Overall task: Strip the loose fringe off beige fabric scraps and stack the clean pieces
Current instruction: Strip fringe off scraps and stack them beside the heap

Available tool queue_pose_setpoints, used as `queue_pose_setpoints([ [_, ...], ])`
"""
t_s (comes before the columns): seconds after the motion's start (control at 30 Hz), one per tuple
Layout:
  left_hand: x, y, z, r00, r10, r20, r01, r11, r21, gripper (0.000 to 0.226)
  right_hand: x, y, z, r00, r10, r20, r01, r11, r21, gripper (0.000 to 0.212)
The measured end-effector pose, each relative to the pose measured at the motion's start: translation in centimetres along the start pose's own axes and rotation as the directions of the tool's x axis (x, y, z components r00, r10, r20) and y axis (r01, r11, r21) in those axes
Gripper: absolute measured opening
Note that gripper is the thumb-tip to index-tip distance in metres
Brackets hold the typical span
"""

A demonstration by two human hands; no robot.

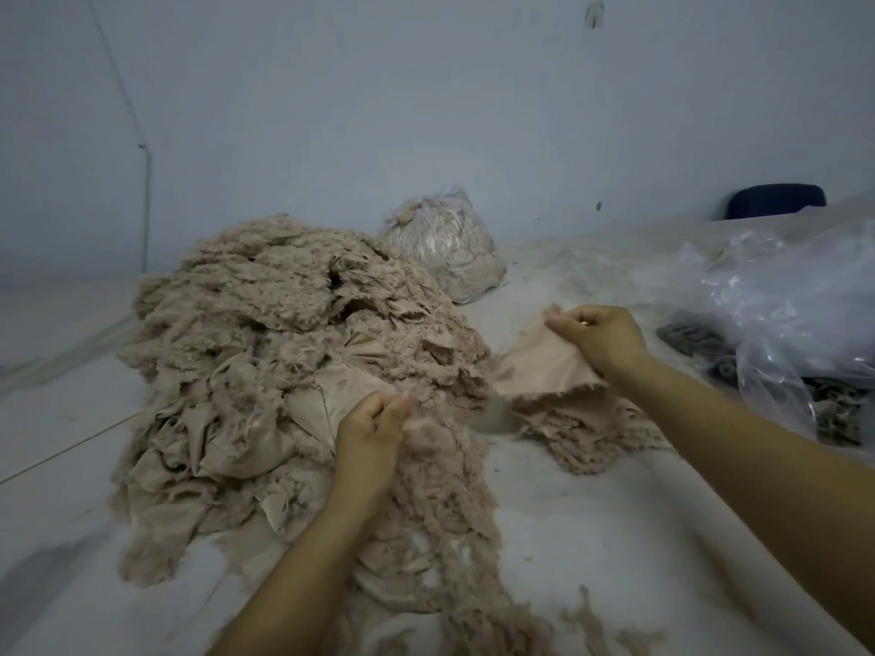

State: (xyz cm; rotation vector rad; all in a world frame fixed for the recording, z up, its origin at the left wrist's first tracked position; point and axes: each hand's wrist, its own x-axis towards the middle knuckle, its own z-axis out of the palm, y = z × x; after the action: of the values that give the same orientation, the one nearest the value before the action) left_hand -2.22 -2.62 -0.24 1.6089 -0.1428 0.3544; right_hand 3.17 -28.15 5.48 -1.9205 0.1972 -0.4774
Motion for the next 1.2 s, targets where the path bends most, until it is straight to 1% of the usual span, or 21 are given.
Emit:
queue_pose_setpoints([
  [0.1, 0.5, -0.1, -1.2, 0.996, -0.008, 0.085, -0.001, 0.994, 0.111, 0.029, 0.9, 1.3, -0.4, 1.000, -0.002, 0.024, 0.004, 0.999, -0.054, 0.029],
  [0.17, 0.4, -0.3, -1.7, 0.969, -0.012, 0.246, -0.056, 0.962, 0.267, 0.031, 1.3, 2.0, -0.9, 1.000, -0.010, 0.010, 0.011, 0.994, -0.108, 0.030],
  [0.23, -0.1, -0.1, -2.6, 0.889, 0.029, 0.457, -0.263, 0.849, 0.458, 0.029, 1.8, 2.4, -1.5, 0.998, -0.029, -0.060, 0.013, 0.966, -0.258, 0.025],
  [0.3, -0.4, 0.5, -4.0, 0.798, 0.062, 0.599, -0.430, 0.755, 0.495, 0.018, 1.1, 2.0, -1.9, 0.980, -0.099, -0.175, 0.018, 0.909, -0.415, 0.027],
  [0.37, -0.4, 0.9, -6.4, 0.749, 0.057, 0.660, -0.493, 0.714, 0.497, 0.026, -1.3, 1.4, -1.3, 0.958, -0.217, -0.189, 0.125, 0.906, -0.403, 0.023],
  [0.4, -0.3, 1.1, -7.8, 0.727, 0.035, 0.686, -0.521, 0.678, 0.518, 0.035, -3.1, 1.4, -0.4, 0.953, -0.277, -0.122, 0.220, 0.910, -0.353, 0.015],
  [0.47, -0.5, 1.1, -10.2, 0.671, -0.015, 0.741, -0.618, 0.541, 0.571, 0.050, -7.7, 2.2, 2.0, 0.926, -0.353, 0.132, 0.376, 0.892, -0.252, 0.006],
  [0.53, -0.8, 0.3, -11.4, 0.607, 0.000, 0.795, -0.747, 0.342, 0.570, 0.046, -12.0, 3.3, 4.3, 0.858, -0.356, 0.371, 0.440, 0.881, -0.172, 0.012],
  [0.57, -1.0, -0.2, -11.4, 0.596, 0.005, 0.803, -0.771, 0.281, 0.571, 0.039, -13.4, 3.7, 5.1, 0.820, -0.347, 0.454, 0.450, 0.882, -0.138, 0.017],
  [0.6, -1.3, -0.7, -11.1, 0.643, 0.005, 0.766, -0.732, 0.296, 0.613, 0.034, -14.5, 4.0, 5.7, 0.780, -0.339, 0.525, 0.458, 0.882, -0.111, 0.023],
  [0.67, -2.0, -1.4, -9.8, 0.816, 0.013, 0.578, -0.520, 0.455, 0.723, 0.027, -15.6, 4.2, 5.9, 0.699, -0.341, 0.628, 0.503, 0.859, -0.094, 0.028],
  [0.73, -2.9, -2.3, -8.2, 0.899, 0.019, 0.438, -0.363, 0.592, 0.720, 0.031, -16.4, 4.4, 5.5, 0.652, -0.320, 0.687, 0.526, 0.844, -0.107, 0.028],
  [0.8, -3.8, -2.5, -6.1, 0.894, 0.045, 0.445, -0.328, 0.741, 0.585, 0.033, -17.2, 5.0, 5.0, 0.653, -0.268, 0.708, 0.488, 0.864, -0.122, 0.025],
  [0.83, -4.2, -2.1, -5.0, 0.885, 0.054, 0.462, -0.325, 0.783, 0.530, 0.033, -17.5, 5.1, 4.8, 0.683, -0.241, 0.689, 0.440, 0.889, -0.125, 0.023],
  [0.9, -4.2, -1.6, -3.2, 0.885, 0.038, 0.464, -0.288, 0.828, 0.482, 0.032, -17.3, 4.6, 4.2, 0.809, -0.146, 0.569, 0.224, 0.972, -0.070, 0.018],
  [0.93, -4.0, -1.4, -2.6, 0.886, 0.012, 0.464, -0.262, 0.839, 0.477, 0.031, -16.9, 4.2, 4.0, 0.855, -0.090, 0.510, 0.095, 0.995, 0.016, 0.025],
  [1.0, -3.4, -1.0, -1.6, 0.883, -0.062, 0.466, -0.220, 0.821, 0.527, 0.030, -16.1, 3.5, 3.8, 0.876, -0.036, 0.481, -0.065, 0.979, 0.192, 0.046],
  [1.07, -2.7, -0.5, -0.7, 0.871, -0.102, 0.481, -0.240, 0.764, 0.598, 0.024, -15.6, 2.8, 4.1, 0.860, -0.025, 0.510, -0.124, 0.959, 0.257, 0.042],
  [1.13, -2.1, 0.1, -0.3, 0.869, -0.152, 0.470, -0.224, 0.726, 0.650, 0.030, -14.8, 2.9, 4.5, 0.881, -0.013, 0.473, -0.149, 0.941, 0.303, 0.023],
  [1.17, -1.7, 0.3, -0.3, 0.861, -0.192, 0.470, -0.173, 0.759, 0.628, 0.037, -14.3, 2.9, 4.6, 0.905, 0.013, 0.425, -0.171, 0.926, 0.336, 0.020],
  [1.2, -1.3, 0.6, -0.6, 0.846, -0.233, 0.479, -0.083, 0.831, 0.551, 0.042, -13.9, 3.1, 4.7, 0.926, 0.052, 0.374, -0.195, 0.914, 0.355, 0.022],
])
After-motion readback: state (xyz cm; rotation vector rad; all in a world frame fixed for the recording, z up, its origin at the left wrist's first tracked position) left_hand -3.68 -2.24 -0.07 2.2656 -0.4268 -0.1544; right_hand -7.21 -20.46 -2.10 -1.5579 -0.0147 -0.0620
